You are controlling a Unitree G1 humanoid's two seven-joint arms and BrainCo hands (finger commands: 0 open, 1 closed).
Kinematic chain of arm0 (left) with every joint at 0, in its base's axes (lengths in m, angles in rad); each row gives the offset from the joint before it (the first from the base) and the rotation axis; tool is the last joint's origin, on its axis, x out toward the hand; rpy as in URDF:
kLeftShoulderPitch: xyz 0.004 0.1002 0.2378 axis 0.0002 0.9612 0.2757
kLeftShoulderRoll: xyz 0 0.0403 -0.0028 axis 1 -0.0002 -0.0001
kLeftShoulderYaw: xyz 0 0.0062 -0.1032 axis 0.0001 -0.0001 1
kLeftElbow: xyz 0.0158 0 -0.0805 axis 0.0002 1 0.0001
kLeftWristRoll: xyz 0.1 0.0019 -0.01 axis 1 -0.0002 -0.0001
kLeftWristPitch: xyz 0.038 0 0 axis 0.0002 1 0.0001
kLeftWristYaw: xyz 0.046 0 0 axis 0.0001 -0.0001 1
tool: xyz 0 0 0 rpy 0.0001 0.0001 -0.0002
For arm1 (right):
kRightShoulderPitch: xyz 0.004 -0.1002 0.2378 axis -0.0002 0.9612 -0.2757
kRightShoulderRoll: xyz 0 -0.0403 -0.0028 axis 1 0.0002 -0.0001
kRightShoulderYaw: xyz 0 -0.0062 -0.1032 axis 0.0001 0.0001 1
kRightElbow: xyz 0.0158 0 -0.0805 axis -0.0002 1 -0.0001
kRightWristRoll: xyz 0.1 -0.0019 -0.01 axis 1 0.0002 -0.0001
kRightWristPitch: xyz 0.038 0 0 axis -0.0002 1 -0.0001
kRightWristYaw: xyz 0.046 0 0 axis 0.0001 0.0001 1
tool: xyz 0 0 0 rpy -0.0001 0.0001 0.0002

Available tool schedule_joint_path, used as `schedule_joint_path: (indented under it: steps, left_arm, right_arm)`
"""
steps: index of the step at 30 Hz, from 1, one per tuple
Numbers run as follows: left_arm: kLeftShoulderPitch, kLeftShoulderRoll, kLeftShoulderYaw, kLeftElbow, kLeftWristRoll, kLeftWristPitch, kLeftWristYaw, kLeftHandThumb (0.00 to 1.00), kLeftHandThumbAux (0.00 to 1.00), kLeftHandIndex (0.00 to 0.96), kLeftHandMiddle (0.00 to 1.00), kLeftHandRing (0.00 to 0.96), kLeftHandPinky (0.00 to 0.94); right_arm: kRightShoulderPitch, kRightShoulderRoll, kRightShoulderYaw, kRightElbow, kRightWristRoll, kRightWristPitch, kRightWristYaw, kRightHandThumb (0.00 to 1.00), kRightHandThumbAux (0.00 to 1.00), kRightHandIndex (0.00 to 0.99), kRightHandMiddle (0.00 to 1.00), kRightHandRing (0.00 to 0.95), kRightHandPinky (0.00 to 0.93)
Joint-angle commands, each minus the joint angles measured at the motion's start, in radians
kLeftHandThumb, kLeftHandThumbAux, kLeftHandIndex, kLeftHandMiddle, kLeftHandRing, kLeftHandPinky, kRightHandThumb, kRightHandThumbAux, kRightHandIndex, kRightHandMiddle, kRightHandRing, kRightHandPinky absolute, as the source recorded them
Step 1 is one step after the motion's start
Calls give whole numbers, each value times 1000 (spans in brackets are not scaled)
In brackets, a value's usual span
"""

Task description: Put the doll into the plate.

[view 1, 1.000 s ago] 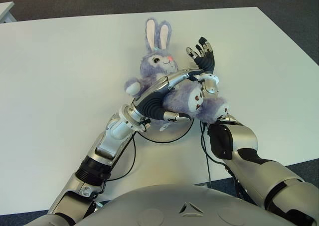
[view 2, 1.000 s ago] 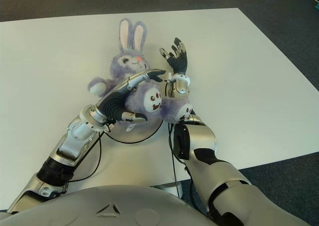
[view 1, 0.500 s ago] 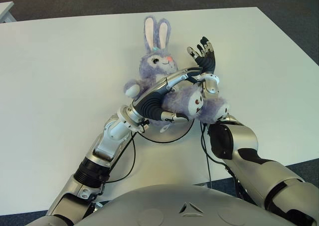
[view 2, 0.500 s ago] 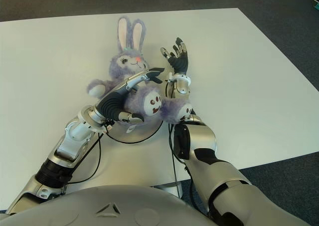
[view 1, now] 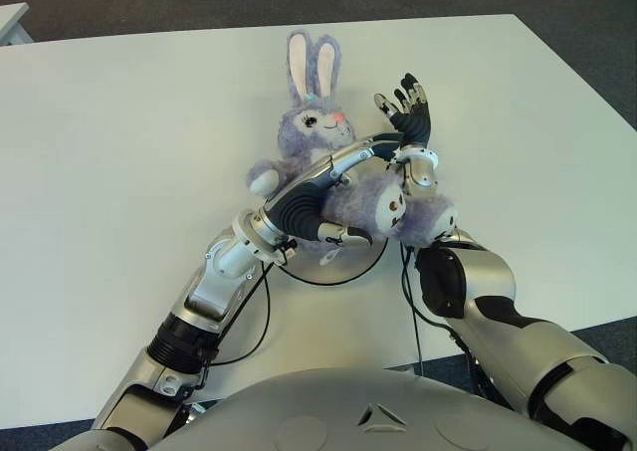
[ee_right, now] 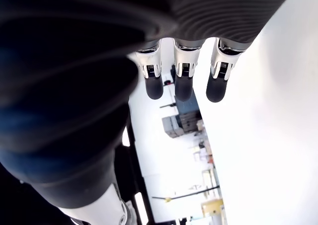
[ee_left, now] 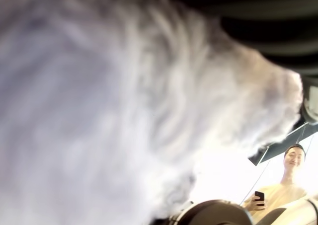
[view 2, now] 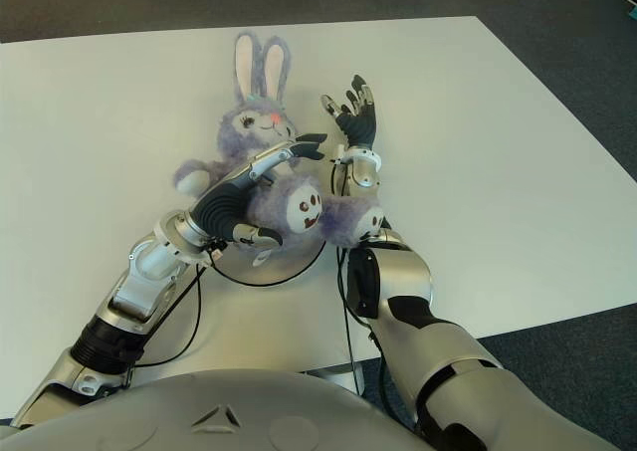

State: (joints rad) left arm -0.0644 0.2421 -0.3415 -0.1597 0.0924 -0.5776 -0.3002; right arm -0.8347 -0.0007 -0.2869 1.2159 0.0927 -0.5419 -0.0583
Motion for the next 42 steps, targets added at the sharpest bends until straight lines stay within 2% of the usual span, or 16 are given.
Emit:
schedule_joint_path:
  steps: [1, 12, 20, 24, 25, 29, 32, 35, 39, 42]
  left_arm:
    - [4, 14, 9, 44, -12, -16, -27, 36, 309, 0, 38, 133, 38]
    - [-83, 13, 97, 67, -61, -58, -18, 65, 334, 0, 37, 127, 0]
    - [-119, 10, 105, 49, -119, 12, -47, 117, 422, 0, 38, 126, 0]
    - [-121, 4, 117, 4, -182, 97, -56, 110, 458, 0, 67, 121, 0]
    - [-116, 5, 124, -25, -204, 143, -53, 109, 459, 0, 69, 121, 0]
    - [-95, 24, 169, -112, -263, 245, -47, 55, 456, 0, 81, 96, 0]
    - [-79, 29, 209, -155, -269, 273, -32, 2, 436, 0, 68, 68, 0]
    - [-85, 13, 221, -157, -241, 286, -17, 0, 410, 0, 62, 58, 0]
    - [-100, 0, 229, -149, -232, 294, -13, 0, 396, 0, 60, 54, 0]
    - [-115, -12, 237, -134, -235, 288, -12, 0, 381, 0, 53, 45, 0]
  right_arm:
    - [44, 10, 4, 24, 3, 9, -5, 261, 891, 96, 74, 65, 101]
    - [44, 9, 8, 23, -4, 17, -4, 266, 888, 94, 72, 61, 87]
    - [39, 10, 5, 30, -3, 20, -22, 317, 856, 130, 69, 43, 62]
    - [42, 13, 5, 30, -3, 10, -27, 327, 854, 156, 73, 49, 88]
    - [43, 12, 9, 30, -8, 9, -32, 326, 854, 156, 73, 50, 89]
    - [46, 7, 24, 32, -26, 6, -46, 269, 849, 164, 90, 72, 108]
    - [47, 3, 32, 32, -33, 4, -55, 269, 846, 163, 110, 94, 133]
    - [46, 4, 29, 31, -26, 4, -55, 331, 840, 167, 121, 108, 139]
    - [47, 7, 27, 29, -21, 3, -53, 358, 837, 165, 123, 112, 138]
    - [48, 8, 28, 28, -21, 0, -52, 376, 836, 143, 113, 93, 96]
